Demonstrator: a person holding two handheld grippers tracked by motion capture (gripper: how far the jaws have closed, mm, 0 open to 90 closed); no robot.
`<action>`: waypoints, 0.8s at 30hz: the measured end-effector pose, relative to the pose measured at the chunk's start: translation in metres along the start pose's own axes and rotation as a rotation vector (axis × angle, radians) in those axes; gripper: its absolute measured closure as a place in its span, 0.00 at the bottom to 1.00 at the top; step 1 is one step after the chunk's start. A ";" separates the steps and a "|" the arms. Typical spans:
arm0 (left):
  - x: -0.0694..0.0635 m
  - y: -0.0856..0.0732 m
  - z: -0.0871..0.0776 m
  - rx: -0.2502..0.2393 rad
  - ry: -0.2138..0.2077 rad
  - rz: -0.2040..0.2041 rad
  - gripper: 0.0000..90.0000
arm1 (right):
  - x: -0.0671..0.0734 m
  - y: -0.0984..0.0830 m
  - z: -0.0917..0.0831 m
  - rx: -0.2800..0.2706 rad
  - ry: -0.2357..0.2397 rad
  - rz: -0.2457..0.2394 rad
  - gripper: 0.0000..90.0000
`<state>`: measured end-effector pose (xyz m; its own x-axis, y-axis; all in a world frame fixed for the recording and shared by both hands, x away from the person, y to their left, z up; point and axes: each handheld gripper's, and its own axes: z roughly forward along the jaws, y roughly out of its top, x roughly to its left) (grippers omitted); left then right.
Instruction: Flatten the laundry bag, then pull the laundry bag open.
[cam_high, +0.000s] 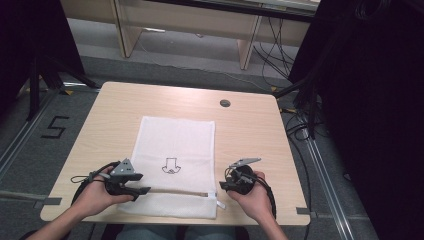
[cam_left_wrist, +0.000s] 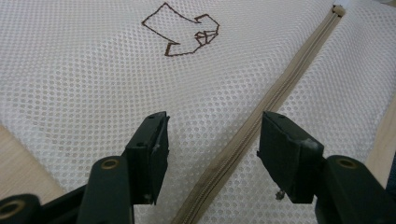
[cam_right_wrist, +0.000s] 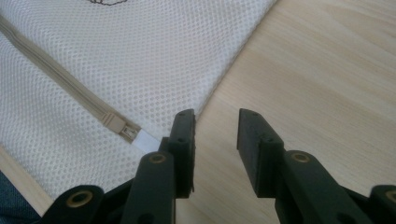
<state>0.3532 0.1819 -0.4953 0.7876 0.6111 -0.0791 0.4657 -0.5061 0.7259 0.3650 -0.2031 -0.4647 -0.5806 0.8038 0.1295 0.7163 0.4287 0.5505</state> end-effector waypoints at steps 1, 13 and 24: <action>0.001 0.000 0.000 0.002 0.003 0.011 0.46 | 0.000 0.000 0.000 0.001 0.000 -0.007 0.77; 0.001 -0.001 0.001 0.005 -0.002 -0.020 0.45 | 0.008 0.001 -0.005 0.018 0.019 -0.045 0.96; -0.006 0.005 0.006 -0.037 -0.036 -0.030 0.48 | 0.013 0.001 -0.003 0.059 0.025 -0.046 0.97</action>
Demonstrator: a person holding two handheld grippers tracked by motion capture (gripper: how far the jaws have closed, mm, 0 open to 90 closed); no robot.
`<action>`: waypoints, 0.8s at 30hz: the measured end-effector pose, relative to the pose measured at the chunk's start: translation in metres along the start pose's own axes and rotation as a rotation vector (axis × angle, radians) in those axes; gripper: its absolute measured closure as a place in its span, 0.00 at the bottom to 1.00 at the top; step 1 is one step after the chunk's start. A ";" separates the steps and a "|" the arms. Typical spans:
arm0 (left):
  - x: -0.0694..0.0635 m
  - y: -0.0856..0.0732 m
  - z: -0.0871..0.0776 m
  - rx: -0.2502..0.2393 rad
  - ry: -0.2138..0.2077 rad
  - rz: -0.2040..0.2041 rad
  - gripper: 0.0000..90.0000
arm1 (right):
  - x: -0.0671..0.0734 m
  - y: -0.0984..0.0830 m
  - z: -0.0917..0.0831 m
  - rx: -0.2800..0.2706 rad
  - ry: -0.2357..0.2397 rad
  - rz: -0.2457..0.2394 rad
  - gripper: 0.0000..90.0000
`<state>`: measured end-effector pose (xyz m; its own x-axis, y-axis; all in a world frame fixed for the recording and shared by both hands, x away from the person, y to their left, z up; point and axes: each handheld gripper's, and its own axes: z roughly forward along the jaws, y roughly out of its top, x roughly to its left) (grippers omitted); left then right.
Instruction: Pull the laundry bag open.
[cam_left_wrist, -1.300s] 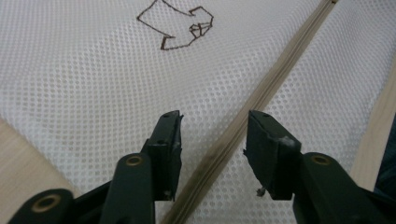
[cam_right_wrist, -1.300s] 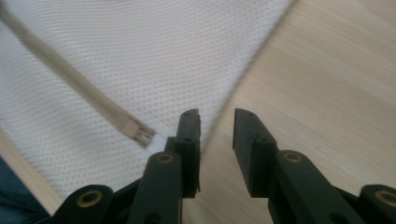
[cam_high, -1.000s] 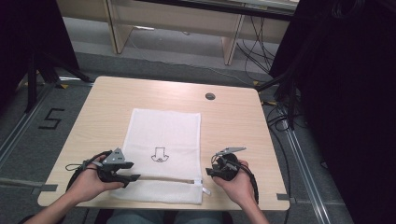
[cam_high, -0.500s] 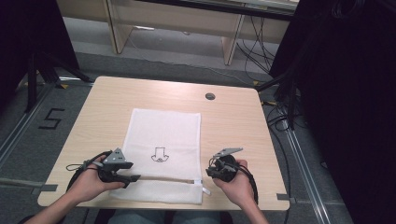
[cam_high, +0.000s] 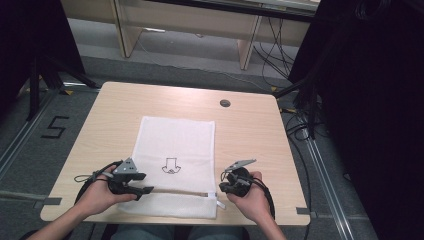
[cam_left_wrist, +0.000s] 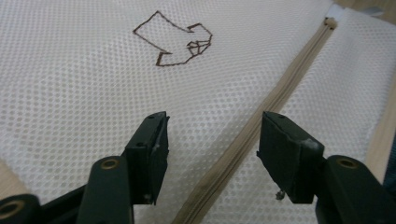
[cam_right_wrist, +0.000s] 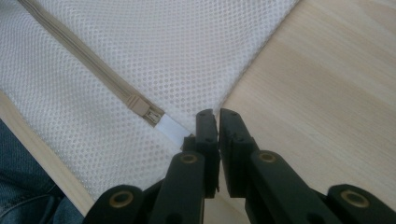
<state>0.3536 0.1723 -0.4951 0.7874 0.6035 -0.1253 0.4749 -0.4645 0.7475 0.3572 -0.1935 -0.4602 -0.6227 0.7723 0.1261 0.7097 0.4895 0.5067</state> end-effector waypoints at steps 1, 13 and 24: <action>-0.001 0.001 -0.001 -0.005 -0.009 0.010 0.49 | 0.001 0.001 0.001 0.002 -0.001 -0.006 0.97; -0.038 0.039 0.020 -0.039 -0.102 0.158 0.58 | 0.008 0.002 0.012 0.030 0.045 -0.039 0.99; -0.066 0.067 0.060 0.004 -0.191 0.256 0.72 | 0.011 0.003 0.020 0.052 0.063 -0.038 0.99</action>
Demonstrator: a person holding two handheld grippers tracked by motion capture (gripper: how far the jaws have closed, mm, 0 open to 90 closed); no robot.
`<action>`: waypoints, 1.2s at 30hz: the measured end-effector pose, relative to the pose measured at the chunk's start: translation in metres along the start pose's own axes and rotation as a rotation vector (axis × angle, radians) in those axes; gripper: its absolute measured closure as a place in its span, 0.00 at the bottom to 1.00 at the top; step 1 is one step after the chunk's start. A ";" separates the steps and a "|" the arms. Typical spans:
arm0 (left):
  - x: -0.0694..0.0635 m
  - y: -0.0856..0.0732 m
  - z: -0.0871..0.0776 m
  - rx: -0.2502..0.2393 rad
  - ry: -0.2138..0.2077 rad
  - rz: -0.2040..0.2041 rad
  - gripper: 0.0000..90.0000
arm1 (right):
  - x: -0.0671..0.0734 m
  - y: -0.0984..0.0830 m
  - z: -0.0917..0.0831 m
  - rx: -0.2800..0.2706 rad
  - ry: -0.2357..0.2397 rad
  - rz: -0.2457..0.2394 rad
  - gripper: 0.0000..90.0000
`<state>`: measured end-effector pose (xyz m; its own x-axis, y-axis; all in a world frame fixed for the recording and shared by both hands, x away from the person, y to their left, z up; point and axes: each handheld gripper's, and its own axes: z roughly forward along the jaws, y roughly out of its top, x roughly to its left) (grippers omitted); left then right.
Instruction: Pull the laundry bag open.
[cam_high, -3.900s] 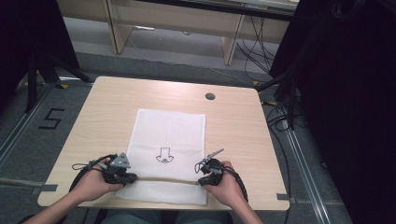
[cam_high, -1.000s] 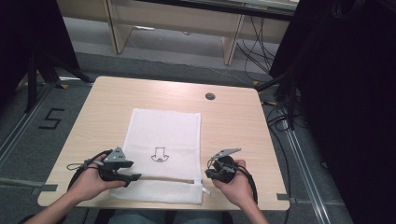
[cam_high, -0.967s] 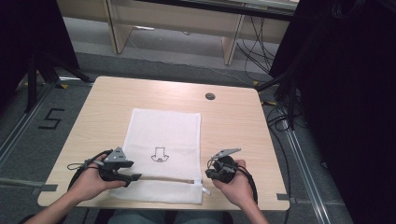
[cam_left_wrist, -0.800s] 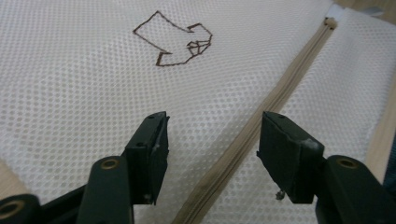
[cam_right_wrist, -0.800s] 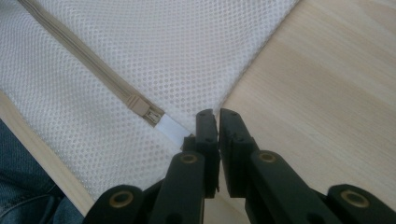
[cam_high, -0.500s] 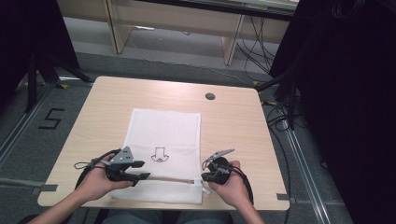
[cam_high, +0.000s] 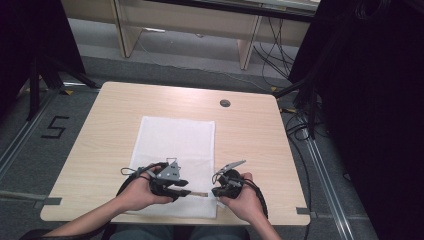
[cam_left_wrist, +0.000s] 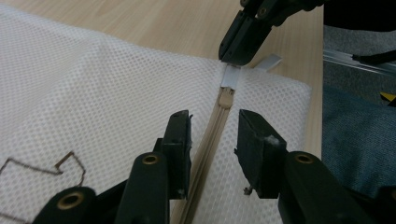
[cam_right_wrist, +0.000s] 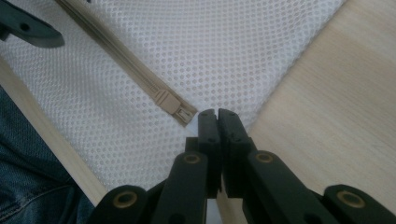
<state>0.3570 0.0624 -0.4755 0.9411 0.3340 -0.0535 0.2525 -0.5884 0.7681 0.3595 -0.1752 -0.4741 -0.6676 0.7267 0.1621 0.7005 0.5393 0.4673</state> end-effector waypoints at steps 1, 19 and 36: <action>0.000 0.002 0.001 0.006 -0.002 0.010 0.73 | 0.002 0.000 0.000 0.017 -0.003 0.029 0.99; -0.005 0.014 0.047 0.067 -0.048 0.035 0.82 | -0.001 -0.002 0.010 0.028 0.027 0.040 0.98; -0.004 0.007 0.060 0.062 -0.058 0.014 0.81 | 0.001 -0.002 0.013 0.022 0.020 0.047 0.99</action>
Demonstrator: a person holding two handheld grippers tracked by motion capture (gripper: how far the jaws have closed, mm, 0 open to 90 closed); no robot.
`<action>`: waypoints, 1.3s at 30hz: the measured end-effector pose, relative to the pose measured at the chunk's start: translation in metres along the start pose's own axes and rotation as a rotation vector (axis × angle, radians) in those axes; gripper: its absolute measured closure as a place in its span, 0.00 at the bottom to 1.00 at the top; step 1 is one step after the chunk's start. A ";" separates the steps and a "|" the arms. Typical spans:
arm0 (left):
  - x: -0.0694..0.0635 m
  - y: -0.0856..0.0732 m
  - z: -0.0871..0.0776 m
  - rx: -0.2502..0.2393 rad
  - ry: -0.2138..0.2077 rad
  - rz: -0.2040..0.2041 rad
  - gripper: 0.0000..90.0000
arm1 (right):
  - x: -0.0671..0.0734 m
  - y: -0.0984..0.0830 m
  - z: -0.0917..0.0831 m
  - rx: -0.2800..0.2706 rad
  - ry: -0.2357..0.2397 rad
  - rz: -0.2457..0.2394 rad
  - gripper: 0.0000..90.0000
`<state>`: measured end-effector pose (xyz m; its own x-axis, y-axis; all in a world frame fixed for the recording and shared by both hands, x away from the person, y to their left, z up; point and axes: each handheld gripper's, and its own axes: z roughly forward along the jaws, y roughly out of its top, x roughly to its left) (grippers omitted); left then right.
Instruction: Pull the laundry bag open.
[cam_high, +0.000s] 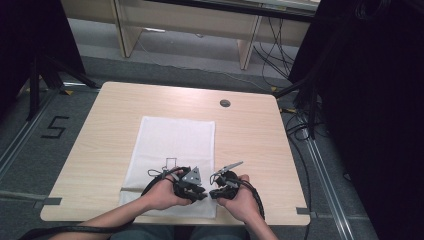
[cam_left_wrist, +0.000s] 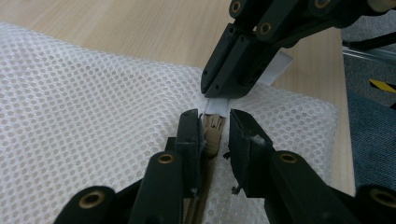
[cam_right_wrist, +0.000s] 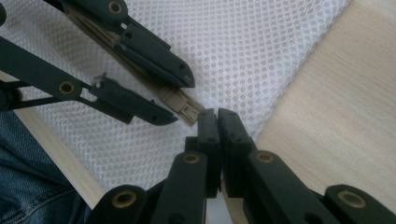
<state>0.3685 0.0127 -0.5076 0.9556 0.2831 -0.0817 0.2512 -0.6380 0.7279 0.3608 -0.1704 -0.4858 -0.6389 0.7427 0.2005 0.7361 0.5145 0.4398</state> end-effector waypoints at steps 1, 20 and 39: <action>-0.001 0.000 0.001 -0.004 -0.005 -0.005 0.82 | 0.000 0.000 0.000 0.000 0.000 -0.001 0.99; -0.002 0.004 0.000 0.015 0.006 -0.026 0.90 | 0.002 -0.001 0.000 0.003 -0.004 0.006 0.99; -0.004 0.008 -0.005 0.026 0.008 0.027 0.91 | 0.003 0.000 0.002 0.008 -0.009 -0.029 1.00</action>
<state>0.3659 0.0103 -0.4979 0.9608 0.2713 -0.0569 0.2297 -0.6640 0.7116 0.3593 -0.1675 -0.4870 -0.6578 0.7315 0.1797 0.7193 0.5392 0.4381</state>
